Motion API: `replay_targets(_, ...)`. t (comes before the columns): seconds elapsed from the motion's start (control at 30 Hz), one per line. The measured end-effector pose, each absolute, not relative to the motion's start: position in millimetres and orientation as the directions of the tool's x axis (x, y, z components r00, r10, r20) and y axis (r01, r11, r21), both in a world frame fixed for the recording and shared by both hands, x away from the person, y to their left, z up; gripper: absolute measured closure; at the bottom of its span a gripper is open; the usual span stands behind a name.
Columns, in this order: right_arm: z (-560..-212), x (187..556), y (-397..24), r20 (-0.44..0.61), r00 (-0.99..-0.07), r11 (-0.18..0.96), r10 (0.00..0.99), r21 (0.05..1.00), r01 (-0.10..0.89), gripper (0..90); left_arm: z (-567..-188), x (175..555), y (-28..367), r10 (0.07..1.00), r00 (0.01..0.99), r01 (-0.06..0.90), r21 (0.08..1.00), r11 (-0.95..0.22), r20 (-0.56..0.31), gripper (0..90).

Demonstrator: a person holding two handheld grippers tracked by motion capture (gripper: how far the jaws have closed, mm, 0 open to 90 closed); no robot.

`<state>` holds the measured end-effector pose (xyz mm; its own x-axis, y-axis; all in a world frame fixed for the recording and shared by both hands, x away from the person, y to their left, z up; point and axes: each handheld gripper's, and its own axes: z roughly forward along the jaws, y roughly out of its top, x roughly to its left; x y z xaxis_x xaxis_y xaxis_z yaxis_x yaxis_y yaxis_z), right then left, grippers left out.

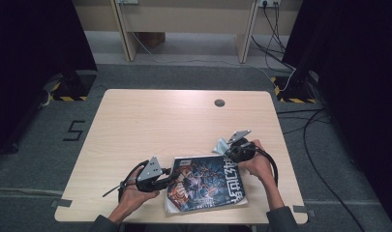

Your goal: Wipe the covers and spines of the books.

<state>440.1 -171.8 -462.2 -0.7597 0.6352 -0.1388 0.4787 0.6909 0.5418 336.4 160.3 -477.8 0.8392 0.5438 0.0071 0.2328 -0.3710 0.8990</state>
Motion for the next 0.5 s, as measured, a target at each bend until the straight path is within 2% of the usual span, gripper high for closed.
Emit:
replay_targets(0.33, -479.8, 449.7, -201.3, -0.132, -0.694, 0.651, 0.708, 0.502, 0.569, 79.2, -478.0, 336.6, 161.0, 0.548, 0.837, 0.239, 0.899, -0.367, 0.001, 76.5)
replay_targets(0.47, -467.4, 448.0, -204.8, -0.131, -0.685, 0.631, 0.716, 0.541, 0.556, 79.2, -478.8, 337.2, 161.7, 0.553, 0.833, 0.246, 0.898, -0.364, -0.004, 76.5)
replay_targets(0.5, -452.3, 443.9, -208.1, -0.138, -0.682, 0.618, 0.718, 0.576, 0.534, 79.2, -479.0, 337.2, 161.9, 0.551, 0.835, 0.244, 0.898, -0.366, -0.002, 76.6)
